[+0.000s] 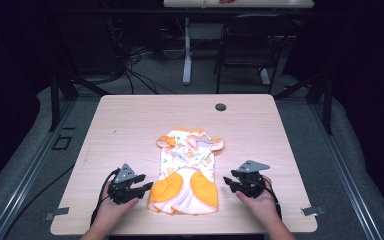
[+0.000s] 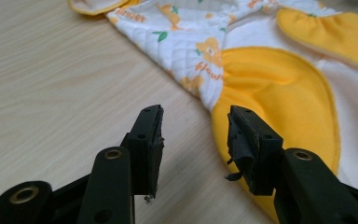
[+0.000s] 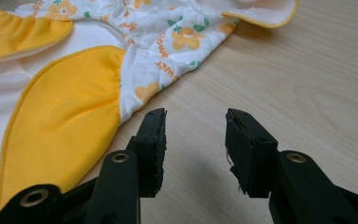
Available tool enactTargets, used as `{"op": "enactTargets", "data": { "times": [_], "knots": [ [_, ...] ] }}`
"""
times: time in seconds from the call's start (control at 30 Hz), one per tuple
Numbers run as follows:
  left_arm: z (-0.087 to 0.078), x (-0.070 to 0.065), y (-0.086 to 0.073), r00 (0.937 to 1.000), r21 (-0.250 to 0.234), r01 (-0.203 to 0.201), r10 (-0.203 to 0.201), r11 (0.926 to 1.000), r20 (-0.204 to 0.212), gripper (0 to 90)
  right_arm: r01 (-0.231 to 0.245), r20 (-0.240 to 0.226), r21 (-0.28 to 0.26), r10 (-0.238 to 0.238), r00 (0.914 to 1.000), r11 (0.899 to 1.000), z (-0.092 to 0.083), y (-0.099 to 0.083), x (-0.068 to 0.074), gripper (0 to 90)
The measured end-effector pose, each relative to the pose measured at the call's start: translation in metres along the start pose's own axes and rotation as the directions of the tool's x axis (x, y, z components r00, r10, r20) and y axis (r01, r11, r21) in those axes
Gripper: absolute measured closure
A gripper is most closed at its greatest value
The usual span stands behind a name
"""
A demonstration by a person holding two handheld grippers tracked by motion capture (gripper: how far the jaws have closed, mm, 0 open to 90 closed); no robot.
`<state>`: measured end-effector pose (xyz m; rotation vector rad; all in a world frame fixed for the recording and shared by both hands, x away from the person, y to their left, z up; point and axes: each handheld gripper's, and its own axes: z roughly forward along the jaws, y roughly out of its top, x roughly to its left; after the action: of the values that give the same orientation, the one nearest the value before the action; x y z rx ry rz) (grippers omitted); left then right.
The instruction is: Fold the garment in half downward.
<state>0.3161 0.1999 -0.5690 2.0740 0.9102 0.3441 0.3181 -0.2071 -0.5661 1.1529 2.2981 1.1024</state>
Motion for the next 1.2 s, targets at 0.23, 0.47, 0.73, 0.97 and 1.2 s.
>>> {"op": "enactTargets", "data": {
  "times": [0.23, 0.47, 0.73, 0.97, 1.2],
  "knots": [
    [0.009, 0.012, 0.023, 0.999, 0.008, 0.039, -0.039, 0.9992, 0.021, 62.8, -0.024, -0.083, 0.026, 0.026, 0.9962, 0.999, 0.003, 0.022, -0.009, 69.5],
    [0.016, 0.024, 0.058, 0.9999, 0.022, -0.013, 0.012, 0.9997, 0.001, 66.3, 0.064, -0.085, 0.056, -0.059, 0.9947, 0.996, 0.01, 0.052, -0.006, 75.2],
    [0.047, 0.032, 0.081, 0.9993, 0.033, -0.037, 0.037, 0.9988, -0.001, 69.8, 0.065, -0.067, 0.074, -0.06, 0.996, 0.995, 0.031, 0.085, -0.013, 77.4],
    [0.075, 0.032, 0.083, 0.9996, 0.053, -0.018, 0.016, 0.9985, 0.022, 73.0, 0.033, -0.059, 0.077, -0.029, 0.9978, 0.997, 0.057, 0.091, -0.017, 77.2],
    [0.095, 0.026, 0.077, 0.9988, 0.127, -0.042, 0.039, 0.991, 0.029, 74.0, 0.056, -0.065, 0.137, -0.048, 0.9968, 0.989, 0.089, 0.088, -0.011, 77.1]
  ]
}}
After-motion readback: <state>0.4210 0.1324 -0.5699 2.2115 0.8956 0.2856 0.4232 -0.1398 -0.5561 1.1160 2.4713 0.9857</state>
